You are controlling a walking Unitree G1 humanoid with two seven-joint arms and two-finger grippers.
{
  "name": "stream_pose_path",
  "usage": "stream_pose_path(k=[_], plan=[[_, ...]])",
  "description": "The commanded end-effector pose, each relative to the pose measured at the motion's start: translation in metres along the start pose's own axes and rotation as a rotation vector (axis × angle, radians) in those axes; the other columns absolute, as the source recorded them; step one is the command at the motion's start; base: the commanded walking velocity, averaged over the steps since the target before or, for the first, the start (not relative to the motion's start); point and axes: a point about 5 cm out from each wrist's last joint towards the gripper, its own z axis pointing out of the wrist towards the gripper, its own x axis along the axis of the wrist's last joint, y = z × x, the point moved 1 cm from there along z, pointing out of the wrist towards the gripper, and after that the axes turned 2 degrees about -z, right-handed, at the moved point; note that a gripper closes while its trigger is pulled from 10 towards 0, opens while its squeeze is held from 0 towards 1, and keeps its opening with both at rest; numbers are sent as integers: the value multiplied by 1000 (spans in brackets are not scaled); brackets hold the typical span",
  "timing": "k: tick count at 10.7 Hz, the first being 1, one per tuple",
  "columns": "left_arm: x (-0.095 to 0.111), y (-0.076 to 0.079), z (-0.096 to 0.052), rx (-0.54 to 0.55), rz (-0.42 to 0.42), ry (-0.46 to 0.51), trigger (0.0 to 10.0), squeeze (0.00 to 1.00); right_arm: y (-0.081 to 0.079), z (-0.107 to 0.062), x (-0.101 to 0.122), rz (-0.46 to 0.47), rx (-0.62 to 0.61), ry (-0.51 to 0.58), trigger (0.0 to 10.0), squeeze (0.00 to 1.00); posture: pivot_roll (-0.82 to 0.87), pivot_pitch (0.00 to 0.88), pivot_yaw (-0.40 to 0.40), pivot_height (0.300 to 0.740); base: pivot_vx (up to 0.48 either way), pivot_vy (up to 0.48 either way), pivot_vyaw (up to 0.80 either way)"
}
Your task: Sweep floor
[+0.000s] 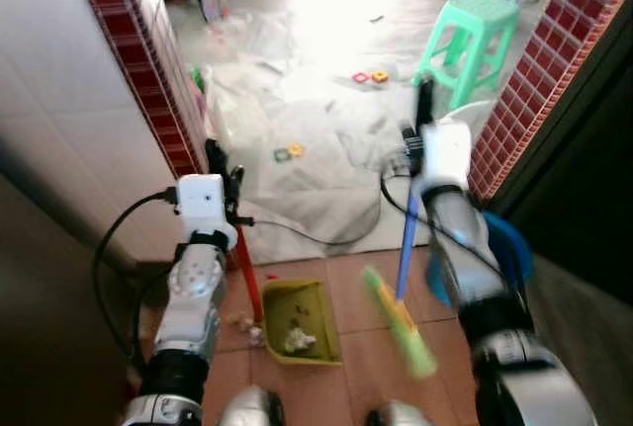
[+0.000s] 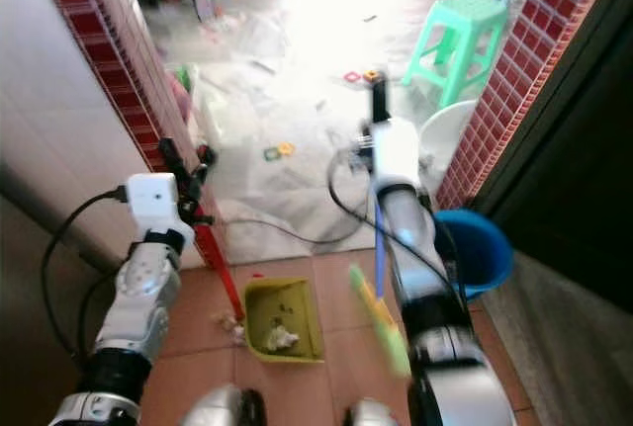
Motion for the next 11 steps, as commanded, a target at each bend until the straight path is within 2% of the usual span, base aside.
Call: stream_pose_path(k=[1,4,6,7,10,11], plan=[[9,-1,-1,-26,2,33,10000,0,11,3,10,23,-54,35,10000,0,-136,0,89,740,0,0,0],[9,-4,-19,-30,-15,27,10000,0,9,-2,16,31,-41,53,10000,0,-123,0,69,740,0,0,0],[16,3,-19,-32,-37,45,10000,0,8,0,17,32,-7,53,10000,0,-101,0,48,740,0,0,0],[20,2,-24,-25,-38,47,10000,0,10,-1,19,35,-16,46,10000,0,-109,0,42,740,0,0,0],[12,9,-27,-26,-51,19,10000,0,-1,-6,17,32,20,38,10000,0,-116,0,48,740,0,0,0],[10,15,-27,-44,-63,2,10000,0,-3,-6,18,31,25,39,10000,0,-127,0,55,740,0,0,800]])
